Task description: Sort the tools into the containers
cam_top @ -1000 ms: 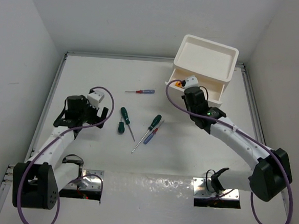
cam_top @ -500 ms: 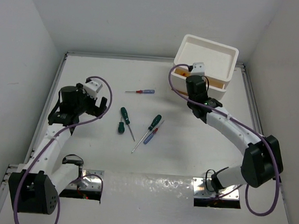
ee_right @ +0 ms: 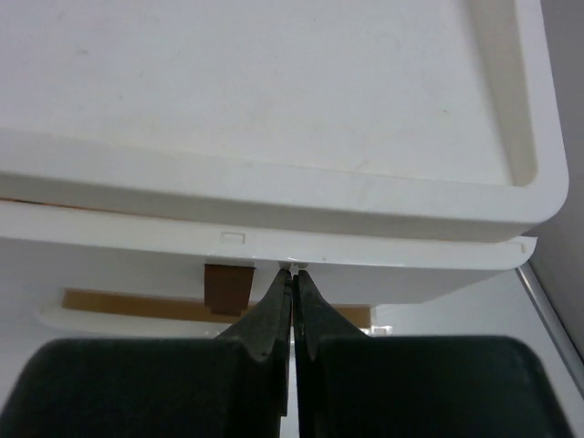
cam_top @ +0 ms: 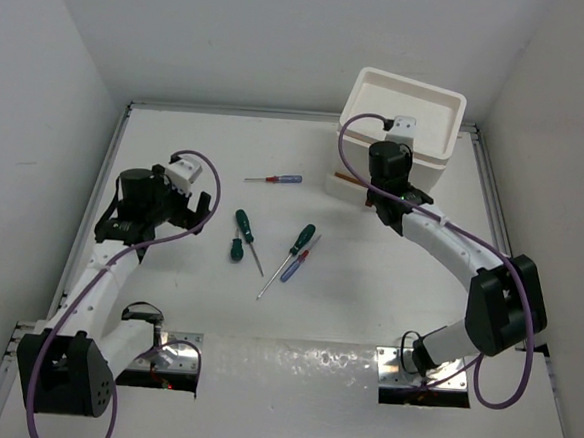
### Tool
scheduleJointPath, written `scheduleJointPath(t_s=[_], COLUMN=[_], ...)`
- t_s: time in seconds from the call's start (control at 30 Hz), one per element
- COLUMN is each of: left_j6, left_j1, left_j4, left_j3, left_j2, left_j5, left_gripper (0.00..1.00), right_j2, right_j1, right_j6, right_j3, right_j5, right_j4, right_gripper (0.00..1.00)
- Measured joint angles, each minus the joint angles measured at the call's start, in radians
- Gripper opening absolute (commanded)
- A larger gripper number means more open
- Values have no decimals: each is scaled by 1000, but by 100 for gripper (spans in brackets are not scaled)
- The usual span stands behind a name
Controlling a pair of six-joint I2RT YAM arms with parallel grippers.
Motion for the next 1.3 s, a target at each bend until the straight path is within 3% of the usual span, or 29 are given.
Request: scheduleJointPath(t_s=[0.5,0.57,0.63,0.7,0.83,1.3], left_j6=[1,1,1,1,1,14], left_j1=[0,0,0,0,0,0], left_j4=[0,0,0,0,-1,-1], left_j3=[0,0,0,0,0,0], left_j2=[22,25,27,27,28,33], left_j5=[10,11,14,16,21,29], left_gripper=[100,100,100,100,100,100], right_j2=[-3,-30,-56,-66,-42,136], right_j1=[-26,-26,-19,-16,-11,-11], right_j6=[94,116,145,176,224,282], right_j3=[-52,-101,-146,-173,-186,-134], right_j5=[2,-16,-24,-25,-32,-30], right_j4=[68,71,71,70,77,121], right_gripper=[0,14,36,45,52,48])
